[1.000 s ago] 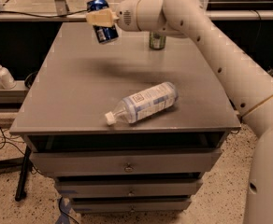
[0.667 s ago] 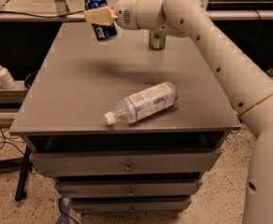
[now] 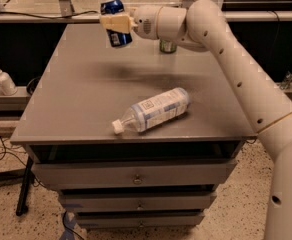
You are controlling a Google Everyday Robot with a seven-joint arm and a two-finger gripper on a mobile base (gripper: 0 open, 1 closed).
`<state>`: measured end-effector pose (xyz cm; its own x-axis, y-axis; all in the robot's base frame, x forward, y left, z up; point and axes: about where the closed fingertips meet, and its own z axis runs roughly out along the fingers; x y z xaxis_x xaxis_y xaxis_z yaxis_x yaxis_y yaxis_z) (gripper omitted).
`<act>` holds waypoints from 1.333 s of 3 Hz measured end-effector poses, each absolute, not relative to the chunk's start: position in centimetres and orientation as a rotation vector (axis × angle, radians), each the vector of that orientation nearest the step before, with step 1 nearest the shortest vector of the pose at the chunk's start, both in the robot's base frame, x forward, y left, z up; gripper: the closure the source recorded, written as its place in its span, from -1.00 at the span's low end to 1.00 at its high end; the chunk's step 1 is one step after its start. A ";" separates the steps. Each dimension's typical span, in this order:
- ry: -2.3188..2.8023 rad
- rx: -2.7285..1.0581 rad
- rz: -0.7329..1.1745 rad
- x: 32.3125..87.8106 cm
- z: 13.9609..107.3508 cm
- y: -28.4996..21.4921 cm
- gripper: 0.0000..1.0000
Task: Place pepsi can upright
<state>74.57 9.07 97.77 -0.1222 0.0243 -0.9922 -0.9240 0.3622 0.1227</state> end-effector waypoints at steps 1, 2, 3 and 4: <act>1.402 -0.909 1.010 74.7 97.4 6.8 1.00; 1.386 -1.006 0.972 74.6 97.6 4.9 1.00; 1.322 -1.103 0.973 73.4 95.2 2.1 1.00; 1.319 -1.106 0.970 73.4 95.2 2.1 1.00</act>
Offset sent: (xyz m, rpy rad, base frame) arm 0.0019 -0.0845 0.0000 -0.1690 -0.1616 0.1358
